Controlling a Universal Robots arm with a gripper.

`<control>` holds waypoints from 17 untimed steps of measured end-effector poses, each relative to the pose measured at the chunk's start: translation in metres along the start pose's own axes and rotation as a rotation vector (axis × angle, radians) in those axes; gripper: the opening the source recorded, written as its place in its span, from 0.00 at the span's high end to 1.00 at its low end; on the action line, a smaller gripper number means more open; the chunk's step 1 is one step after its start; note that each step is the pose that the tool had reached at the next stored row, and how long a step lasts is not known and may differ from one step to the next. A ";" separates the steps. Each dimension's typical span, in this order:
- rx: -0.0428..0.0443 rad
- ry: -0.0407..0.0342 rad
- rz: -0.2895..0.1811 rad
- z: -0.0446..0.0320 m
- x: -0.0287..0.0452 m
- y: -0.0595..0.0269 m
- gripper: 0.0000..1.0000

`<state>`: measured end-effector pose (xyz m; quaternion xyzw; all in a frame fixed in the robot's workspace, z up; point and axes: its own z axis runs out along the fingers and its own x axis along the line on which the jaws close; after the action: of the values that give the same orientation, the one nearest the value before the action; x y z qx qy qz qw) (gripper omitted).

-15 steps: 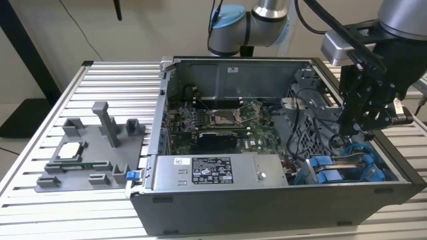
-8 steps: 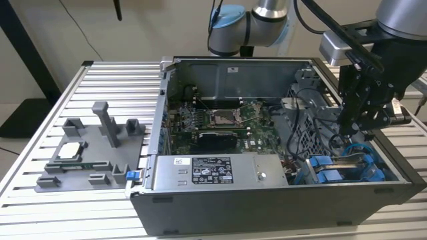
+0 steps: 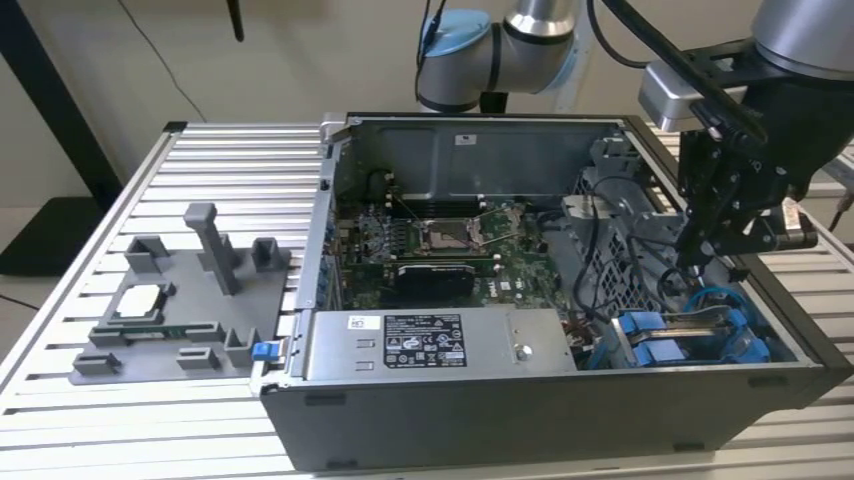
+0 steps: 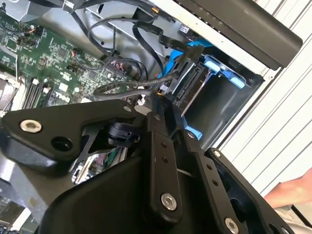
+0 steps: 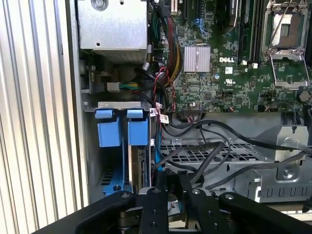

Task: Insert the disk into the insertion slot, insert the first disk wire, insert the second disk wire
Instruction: 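Insert the first disk wire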

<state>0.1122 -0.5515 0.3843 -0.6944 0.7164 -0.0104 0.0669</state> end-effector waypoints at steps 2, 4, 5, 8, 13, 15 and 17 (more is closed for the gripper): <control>0.0000 0.0000 0.000 0.0000 -0.0002 0.0000 1.00; 0.0000 0.0000 0.000 0.0000 -0.0003 0.0000 1.00; 0.0000 0.0000 0.000 0.0000 -0.0003 0.0000 1.00; 0.0000 0.0000 0.000 0.0000 -0.0003 0.0000 1.00; 0.0000 0.0005 0.000 0.0001 -0.0004 0.0000 1.00; 0.0003 0.0107 -0.001 0.0002 -0.0004 0.0000 1.00; 0.0007 0.0270 -0.003 0.0010 -0.0003 -0.0001 1.00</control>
<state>0.1125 -0.5511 0.3833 -0.6952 0.7162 -0.0201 0.0575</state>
